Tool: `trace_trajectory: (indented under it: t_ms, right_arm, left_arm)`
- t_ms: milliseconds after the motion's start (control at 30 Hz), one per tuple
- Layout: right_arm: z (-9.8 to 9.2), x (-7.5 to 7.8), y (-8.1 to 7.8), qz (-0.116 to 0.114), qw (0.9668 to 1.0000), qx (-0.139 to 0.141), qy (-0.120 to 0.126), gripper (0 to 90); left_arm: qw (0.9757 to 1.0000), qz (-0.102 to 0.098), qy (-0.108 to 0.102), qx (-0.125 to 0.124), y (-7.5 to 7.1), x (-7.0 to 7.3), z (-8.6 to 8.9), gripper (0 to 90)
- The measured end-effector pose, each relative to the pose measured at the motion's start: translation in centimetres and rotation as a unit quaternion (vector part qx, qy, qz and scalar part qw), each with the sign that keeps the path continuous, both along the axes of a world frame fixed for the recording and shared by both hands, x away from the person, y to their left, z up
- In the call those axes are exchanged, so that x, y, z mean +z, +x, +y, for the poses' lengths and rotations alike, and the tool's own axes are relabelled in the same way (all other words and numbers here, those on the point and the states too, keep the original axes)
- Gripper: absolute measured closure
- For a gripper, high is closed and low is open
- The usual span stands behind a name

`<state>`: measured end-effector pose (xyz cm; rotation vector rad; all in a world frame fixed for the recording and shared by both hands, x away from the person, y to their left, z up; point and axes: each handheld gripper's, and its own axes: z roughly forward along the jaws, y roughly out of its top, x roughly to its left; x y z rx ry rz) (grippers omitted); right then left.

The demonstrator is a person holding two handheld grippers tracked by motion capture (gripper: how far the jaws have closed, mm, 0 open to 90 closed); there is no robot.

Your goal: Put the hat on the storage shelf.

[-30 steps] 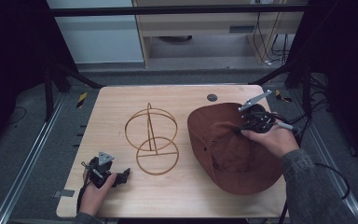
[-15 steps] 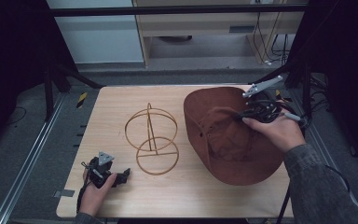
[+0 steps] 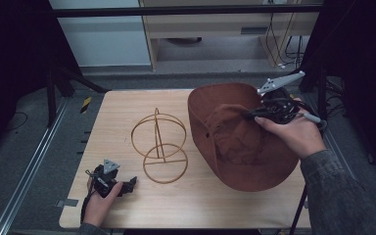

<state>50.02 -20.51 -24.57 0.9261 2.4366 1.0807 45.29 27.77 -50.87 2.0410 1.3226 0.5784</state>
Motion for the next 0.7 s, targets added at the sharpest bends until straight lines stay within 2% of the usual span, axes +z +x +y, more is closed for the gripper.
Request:
trace_trajectory:
  t_ms: [233,467,700]
  right_arm:
    - [1.1,2.2,-0.8,-0.025,0.9995,0.004,0.022,89.2]
    - [2.3,3.4,-1.2,-0.038,0.9987,0.008,0.034,89.2]
    - [4.3,5.0,-1.9,-0.051,0.997,0.022,0.054,89.2]
  left_arm:
    - [1.0,0.0,0.0,0.0,0.0,0.0,0.0,0.0]
    - [1.0,0.001,0.001,0.0,0.0,0.0,0.0,0.0]
    - [1.0,0.002,0.002,-0.002,0.0,0.0,0.0,0.0]
